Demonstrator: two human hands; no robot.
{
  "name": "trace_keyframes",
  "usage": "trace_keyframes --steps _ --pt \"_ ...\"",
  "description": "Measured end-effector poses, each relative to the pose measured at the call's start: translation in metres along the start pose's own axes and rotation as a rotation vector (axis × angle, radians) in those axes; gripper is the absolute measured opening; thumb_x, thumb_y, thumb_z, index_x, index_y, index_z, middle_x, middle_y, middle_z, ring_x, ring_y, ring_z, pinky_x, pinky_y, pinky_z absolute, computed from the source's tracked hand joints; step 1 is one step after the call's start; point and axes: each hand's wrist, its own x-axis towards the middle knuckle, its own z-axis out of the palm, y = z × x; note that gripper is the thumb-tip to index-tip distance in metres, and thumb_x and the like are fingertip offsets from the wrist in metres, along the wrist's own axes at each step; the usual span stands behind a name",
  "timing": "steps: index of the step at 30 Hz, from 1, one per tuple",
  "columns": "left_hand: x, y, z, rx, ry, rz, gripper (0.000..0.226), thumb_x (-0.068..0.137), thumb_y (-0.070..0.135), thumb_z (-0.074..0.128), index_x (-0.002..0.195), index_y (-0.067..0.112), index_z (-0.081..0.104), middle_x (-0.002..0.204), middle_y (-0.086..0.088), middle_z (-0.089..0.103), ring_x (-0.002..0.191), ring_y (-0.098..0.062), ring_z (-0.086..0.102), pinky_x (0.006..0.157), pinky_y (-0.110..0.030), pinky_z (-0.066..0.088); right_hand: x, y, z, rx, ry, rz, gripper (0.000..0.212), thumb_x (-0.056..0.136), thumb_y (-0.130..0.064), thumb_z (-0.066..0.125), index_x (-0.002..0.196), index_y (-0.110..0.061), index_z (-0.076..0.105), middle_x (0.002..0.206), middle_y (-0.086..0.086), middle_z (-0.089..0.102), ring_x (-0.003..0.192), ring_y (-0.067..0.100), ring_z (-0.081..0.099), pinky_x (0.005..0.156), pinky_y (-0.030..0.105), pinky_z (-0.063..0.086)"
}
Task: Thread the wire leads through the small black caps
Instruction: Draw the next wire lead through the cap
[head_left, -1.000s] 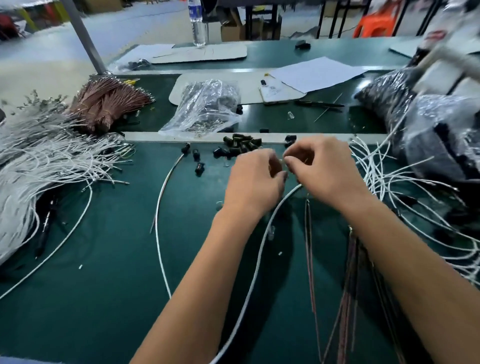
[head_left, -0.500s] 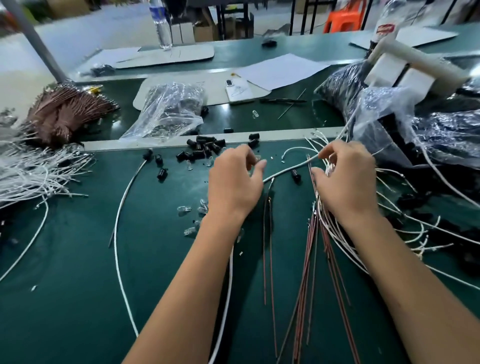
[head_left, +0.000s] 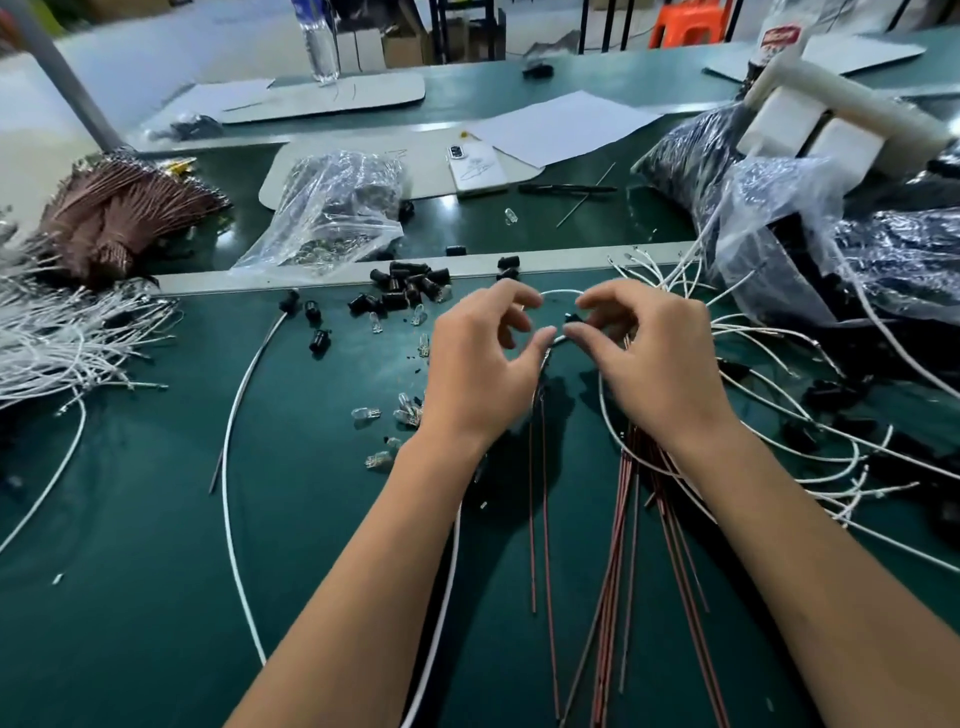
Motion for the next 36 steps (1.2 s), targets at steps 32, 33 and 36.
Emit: trace_keyframes --steps 32,33,36 --pt "0.008 0.002 -0.014 -0.653 -0.138 -0.386 0.016 0.083 0.006 0.081 0.084 0.008 0.064 0.085 -0.013 0.075 0.076 -0.023 0.07 0.065 -0.028 0.056 -0.004 -0.021 -0.008 0.067 0.03 0.081 0.008 0.094 -0.027 0.073 0.092 -0.028 0.066 0.103 -0.003 0.061 0.108 0.017 0.049 0.095 0.028 0.038" --pt "0.006 0.005 -0.013 -0.67 -0.217 -0.38 0.016 0.084 0.005 0.08 0.086 0.005 0.064 0.087 -0.014 0.076 0.076 -0.023 0.07 0.065 -0.028 0.056 -0.002 -0.019 -0.011 0.139 0.095 0.083 0.007 0.096 -0.025 0.072 0.092 -0.025 0.065 0.098 -0.005 0.062 0.1 0.014 0.052 0.089 0.026 0.041" --pt "0.0 0.013 -0.008 -0.697 -0.353 -0.351 0.019 0.083 0.001 0.079 0.089 0.002 0.06 0.09 -0.02 0.076 0.075 -0.028 0.074 0.064 -0.028 0.057 -0.001 -0.02 -0.012 0.61 0.117 0.189 0.01 0.1 -0.011 0.066 0.091 -0.014 0.062 0.081 0.0 0.066 0.069 0.011 0.055 0.063 0.026 0.046"
